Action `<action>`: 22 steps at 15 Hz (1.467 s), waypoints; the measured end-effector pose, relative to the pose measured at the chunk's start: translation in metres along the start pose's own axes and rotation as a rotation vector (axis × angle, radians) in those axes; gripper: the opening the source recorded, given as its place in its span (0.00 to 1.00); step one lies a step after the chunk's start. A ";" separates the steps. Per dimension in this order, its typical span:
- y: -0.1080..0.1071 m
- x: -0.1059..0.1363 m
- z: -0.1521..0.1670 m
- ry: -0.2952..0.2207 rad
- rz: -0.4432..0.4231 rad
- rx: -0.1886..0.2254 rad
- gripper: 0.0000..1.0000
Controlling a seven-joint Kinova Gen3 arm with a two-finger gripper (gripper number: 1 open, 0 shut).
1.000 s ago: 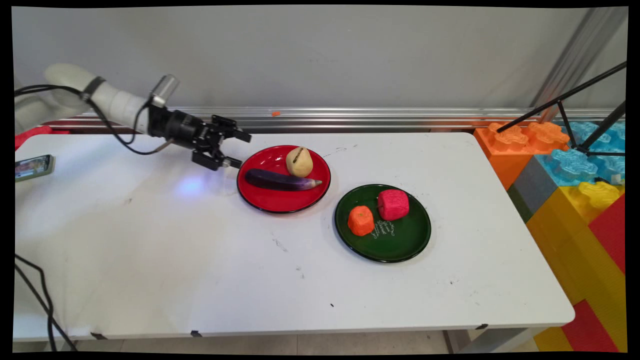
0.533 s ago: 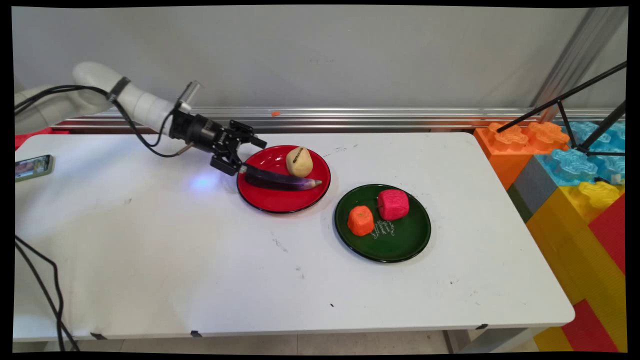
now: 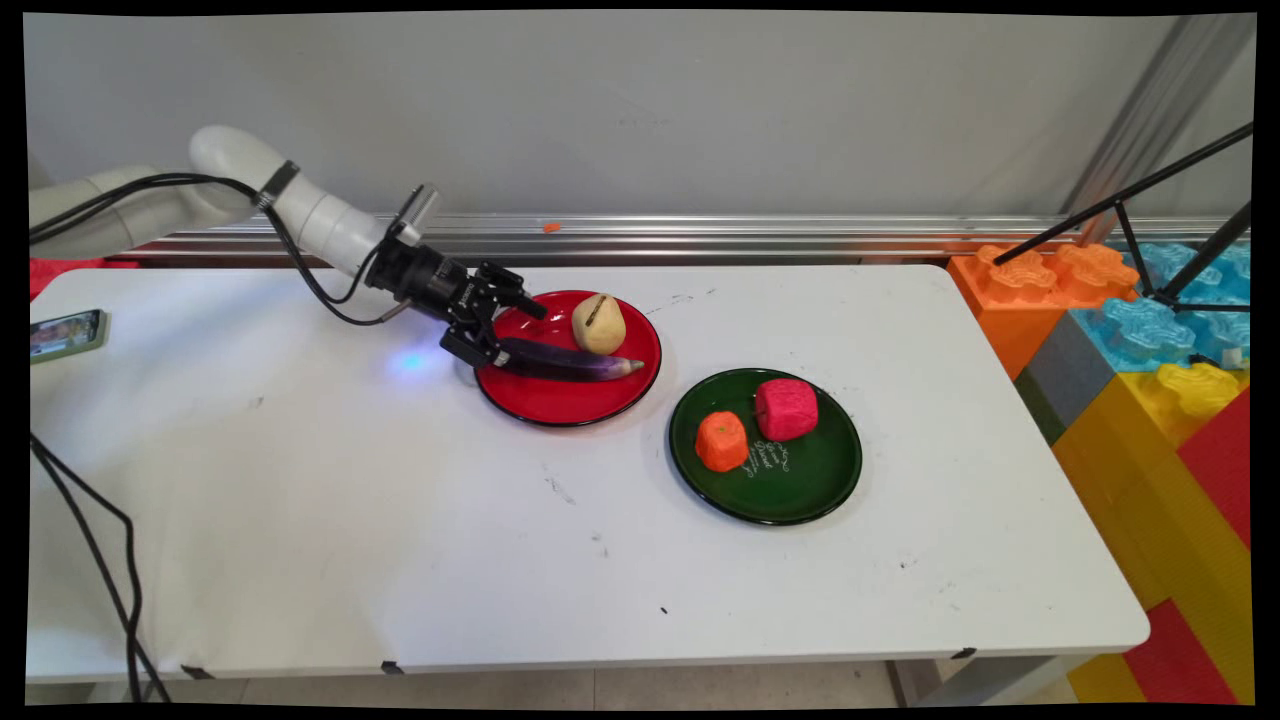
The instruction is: Pick up the eggplant from the red plate, then place the picked object on the table
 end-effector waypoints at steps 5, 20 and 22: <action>-0.008 -0.002 0.010 -0.045 0.000 -0.015 1.00; -0.020 -0.003 0.019 -0.089 0.023 -0.051 0.00; -0.018 0.001 0.017 -0.066 0.014 -0.068 0.00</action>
